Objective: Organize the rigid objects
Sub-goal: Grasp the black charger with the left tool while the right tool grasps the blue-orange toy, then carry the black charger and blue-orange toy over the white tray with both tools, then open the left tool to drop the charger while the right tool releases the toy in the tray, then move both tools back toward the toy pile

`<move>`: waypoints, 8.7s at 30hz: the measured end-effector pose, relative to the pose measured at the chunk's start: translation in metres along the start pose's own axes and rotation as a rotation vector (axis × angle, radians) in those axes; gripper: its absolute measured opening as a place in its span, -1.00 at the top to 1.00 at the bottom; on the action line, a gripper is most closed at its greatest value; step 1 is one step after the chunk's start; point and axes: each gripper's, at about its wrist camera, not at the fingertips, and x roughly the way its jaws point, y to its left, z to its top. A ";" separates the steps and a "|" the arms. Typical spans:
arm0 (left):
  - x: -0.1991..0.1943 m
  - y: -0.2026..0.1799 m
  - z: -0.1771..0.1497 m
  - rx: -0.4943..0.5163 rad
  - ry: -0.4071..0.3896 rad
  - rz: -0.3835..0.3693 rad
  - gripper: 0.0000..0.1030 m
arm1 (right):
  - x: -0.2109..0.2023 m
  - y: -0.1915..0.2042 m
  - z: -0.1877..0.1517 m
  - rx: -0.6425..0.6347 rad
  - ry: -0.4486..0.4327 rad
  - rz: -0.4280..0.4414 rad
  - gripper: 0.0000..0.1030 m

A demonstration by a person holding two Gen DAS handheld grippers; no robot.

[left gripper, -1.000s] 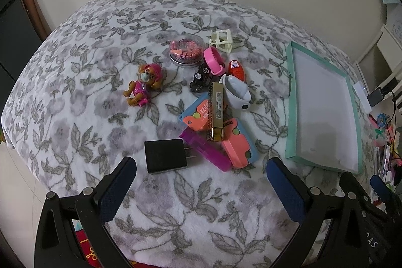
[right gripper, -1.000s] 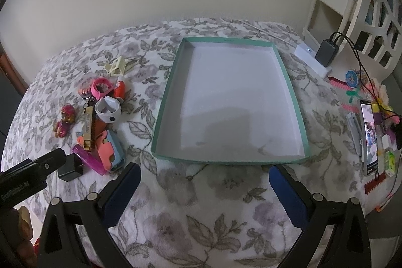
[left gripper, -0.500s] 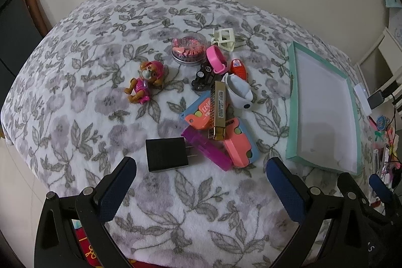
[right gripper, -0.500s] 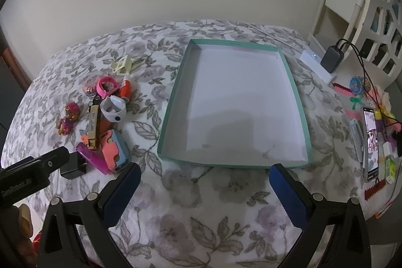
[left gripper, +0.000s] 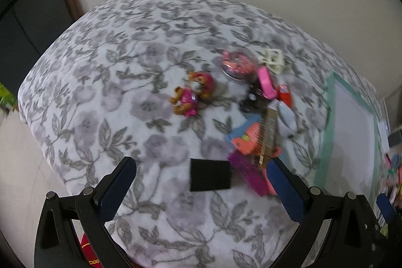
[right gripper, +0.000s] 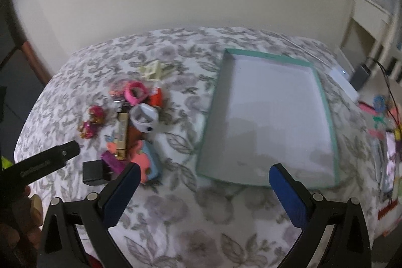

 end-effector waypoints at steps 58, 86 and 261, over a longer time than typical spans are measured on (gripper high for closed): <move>0.120 -0.029 -0.022 -0.090 0.305 -0.114 -0.13 | 0.128 0.098 -0.019 -0.281 0.298 0.063 0.08; 0.043 -0.036 -0.001 -0.040 0.045 -0.176 -0.13 | 0.090 0.053 0.015 -0.137 0.223 0.153 0.48; 0.014 0.013 0.042 -0.256 -0.240 -0.259 -1.00 | 0.062 0.042 0.070 -0.124 -0.069 0.131 -1.00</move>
